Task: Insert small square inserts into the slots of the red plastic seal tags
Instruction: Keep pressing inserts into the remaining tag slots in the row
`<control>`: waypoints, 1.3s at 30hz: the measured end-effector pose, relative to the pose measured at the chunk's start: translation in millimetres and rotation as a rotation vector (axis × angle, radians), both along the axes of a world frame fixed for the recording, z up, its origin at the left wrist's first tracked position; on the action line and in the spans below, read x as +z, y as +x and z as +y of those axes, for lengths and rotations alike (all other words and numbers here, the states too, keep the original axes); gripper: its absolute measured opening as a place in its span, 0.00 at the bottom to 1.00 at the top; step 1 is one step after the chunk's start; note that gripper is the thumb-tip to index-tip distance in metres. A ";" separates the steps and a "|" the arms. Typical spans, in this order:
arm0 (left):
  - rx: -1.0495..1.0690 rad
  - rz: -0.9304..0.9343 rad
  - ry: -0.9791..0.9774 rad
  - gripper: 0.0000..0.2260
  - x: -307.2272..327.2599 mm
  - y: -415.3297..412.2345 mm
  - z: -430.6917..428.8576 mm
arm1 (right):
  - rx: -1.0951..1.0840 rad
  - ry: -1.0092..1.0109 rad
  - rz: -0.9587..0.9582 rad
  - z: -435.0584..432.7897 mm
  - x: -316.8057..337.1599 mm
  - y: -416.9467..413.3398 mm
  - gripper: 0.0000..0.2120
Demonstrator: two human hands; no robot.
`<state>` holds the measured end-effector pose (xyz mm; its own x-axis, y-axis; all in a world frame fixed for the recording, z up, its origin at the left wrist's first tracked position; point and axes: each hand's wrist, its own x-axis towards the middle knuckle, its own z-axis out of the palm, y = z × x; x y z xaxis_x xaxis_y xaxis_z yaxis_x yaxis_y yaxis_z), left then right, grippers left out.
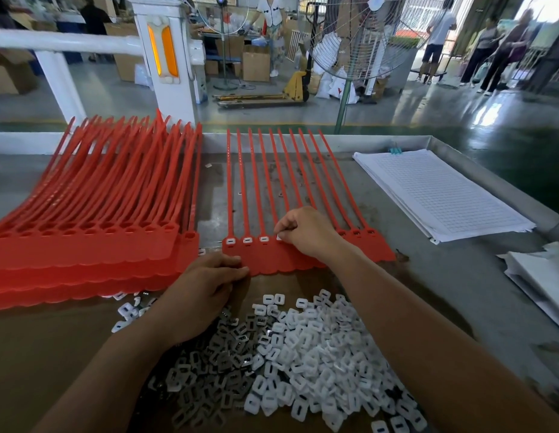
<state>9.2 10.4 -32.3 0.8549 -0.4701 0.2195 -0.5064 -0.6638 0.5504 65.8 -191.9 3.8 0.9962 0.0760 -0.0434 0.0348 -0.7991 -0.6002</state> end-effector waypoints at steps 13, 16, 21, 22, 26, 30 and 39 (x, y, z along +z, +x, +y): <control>0.000 -0.016 -0.002 0.17 -0.1 2.1 -1.5 | -0.068 -0.022 0.044 4.3 1.8 12.4 0.06; 0.008 -0.010 0.008 0.17 0.4 2.2 -2.3 | -0.082 -0.061 0.108 3.2 5.4 18.2 0.09; 0.017 -0.003 0.009 0.18 0.2 3.1 -2.9 | -0.070 -0.208 0.196 8.2 11.7 25.2 0.19; 0.018 -0.003 0.009 0.18 0.0 3.0 -2.9 | -0.062 -0.244 0.194 10.1 14.2 25.1 0.20; 0.017 -0.003 0.011 0.18 -0.3 3.0 -3.1 | -0.067 -0.220 0.195 9.9 16.3 25.5 0.21; 0.011 -0.013 0.019 0.17 -1.1 3.8 -3.4 | -0.117 -0.027 0.166 1.8 9.5 20.9 0.14; 0.008 -0.015 0.017 0.17 -1.6 5.4 -3.8 | -0.037 0.288 0.112 -21.9 11.2 -1.4 0.05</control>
<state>14.6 6.6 -33.9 0.8556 -0.4668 0.2238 -0.5086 -0.6775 0.5314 64.4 -213.8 14.9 0.9887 0.0646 -0.1355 -0.0708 -0.5953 -0.8004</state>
